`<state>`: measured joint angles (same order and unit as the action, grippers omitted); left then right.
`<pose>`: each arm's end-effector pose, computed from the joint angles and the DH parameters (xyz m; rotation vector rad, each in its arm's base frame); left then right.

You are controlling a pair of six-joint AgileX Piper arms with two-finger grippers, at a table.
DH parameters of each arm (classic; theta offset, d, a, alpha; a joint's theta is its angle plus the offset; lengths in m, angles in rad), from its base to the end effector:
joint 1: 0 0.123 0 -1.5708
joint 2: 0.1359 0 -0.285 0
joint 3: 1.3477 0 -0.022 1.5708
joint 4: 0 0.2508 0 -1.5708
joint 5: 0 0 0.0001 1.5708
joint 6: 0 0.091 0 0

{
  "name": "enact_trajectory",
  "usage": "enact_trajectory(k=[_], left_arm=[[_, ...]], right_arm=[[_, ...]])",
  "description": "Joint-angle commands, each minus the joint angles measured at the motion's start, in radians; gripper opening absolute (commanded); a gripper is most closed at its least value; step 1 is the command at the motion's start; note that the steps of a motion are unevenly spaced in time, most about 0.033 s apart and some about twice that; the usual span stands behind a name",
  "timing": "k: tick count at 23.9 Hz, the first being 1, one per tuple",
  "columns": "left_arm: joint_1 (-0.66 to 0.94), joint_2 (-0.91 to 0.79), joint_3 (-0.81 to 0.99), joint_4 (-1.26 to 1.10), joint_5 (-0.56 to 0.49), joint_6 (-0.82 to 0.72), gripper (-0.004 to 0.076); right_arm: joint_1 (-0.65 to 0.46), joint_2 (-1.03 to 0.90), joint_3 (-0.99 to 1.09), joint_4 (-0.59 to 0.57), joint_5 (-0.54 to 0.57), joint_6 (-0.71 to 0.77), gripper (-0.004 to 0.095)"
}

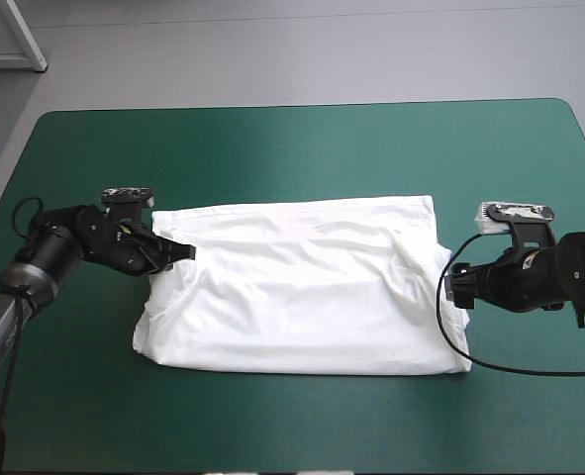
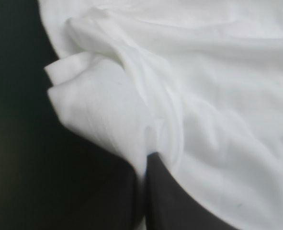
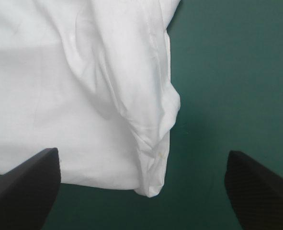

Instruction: Fold the cloth

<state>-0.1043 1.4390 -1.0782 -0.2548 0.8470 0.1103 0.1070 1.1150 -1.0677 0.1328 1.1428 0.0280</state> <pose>0.2853 -0.0472 0.2816 0.1192 2.6743 -0.3065 0.1987 0.0324 0.3450 -0.0704 2.6747 0.2220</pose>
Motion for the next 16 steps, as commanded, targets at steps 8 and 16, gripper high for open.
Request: enact_trajectory(k=[8, 16], left_arm=[[-0.167, 0.120, -0.033, -0.027, -0.052, 0.032, 0.0020], [-0.167, 0.176, -0.133, 0.098, 0.150, 0.007, 0.0678]], right_arm=[[-0.001, -0.016, -0.024, 0.022, -0.029, -0.007, 0.0876], [-0.001, -0.012, -0.022, 0.010, -0.029, -0.018, 0.0876]])
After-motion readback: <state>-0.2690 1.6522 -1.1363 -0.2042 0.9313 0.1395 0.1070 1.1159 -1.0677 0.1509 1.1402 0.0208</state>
